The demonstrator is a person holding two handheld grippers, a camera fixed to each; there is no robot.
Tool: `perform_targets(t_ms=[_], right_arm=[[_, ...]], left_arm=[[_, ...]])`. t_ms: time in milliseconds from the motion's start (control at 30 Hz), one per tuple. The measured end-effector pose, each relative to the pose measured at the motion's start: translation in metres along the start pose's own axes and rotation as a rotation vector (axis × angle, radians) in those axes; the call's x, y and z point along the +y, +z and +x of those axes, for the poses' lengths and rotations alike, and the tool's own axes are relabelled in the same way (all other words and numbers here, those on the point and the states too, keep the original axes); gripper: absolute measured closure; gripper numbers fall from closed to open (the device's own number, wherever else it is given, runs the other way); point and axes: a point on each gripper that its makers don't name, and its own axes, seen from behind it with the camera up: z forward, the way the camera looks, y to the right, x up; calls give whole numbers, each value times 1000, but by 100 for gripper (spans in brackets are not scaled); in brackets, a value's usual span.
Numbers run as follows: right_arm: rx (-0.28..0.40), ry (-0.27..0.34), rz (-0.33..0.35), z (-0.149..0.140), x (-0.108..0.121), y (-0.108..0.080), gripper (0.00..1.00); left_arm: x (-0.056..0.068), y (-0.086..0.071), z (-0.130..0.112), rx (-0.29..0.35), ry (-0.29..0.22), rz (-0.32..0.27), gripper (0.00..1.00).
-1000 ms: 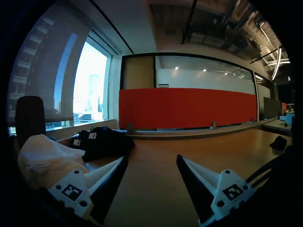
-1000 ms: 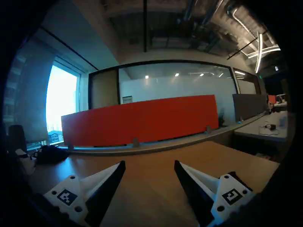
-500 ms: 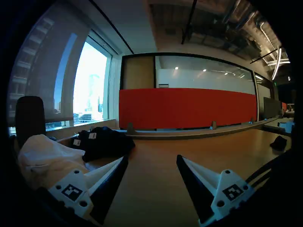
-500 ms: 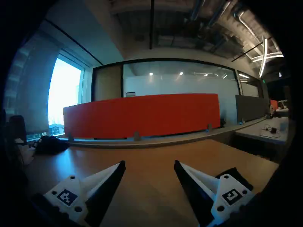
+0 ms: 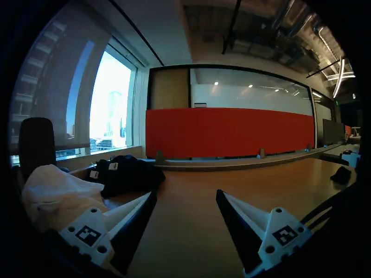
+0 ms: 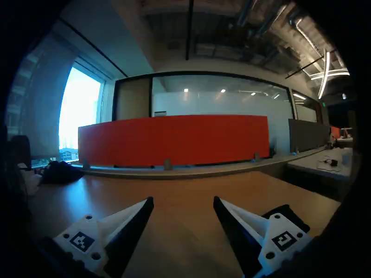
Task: Fold towel
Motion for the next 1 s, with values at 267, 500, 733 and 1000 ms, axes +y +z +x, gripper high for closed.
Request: perform_targets(t_ms=[267, 500, 733, 1000], right_arm=[[-4, -39, -1, 1, -6, 0, 0], [-5, -40, 1, 1, -7, 1, 0], [-7, -39, 11, 1, -8, 0, 0], [-7, -39, 15, 2, -9, 0, 0]], left_arm=[[0, 0, 0, 0, 0, 0, 6], [1, 0, 0, 0, 0, 0, 6], [0, 0, 0, 0, 0, 0, 6], [0, 0, 0, 0, 0, 0, 6]])
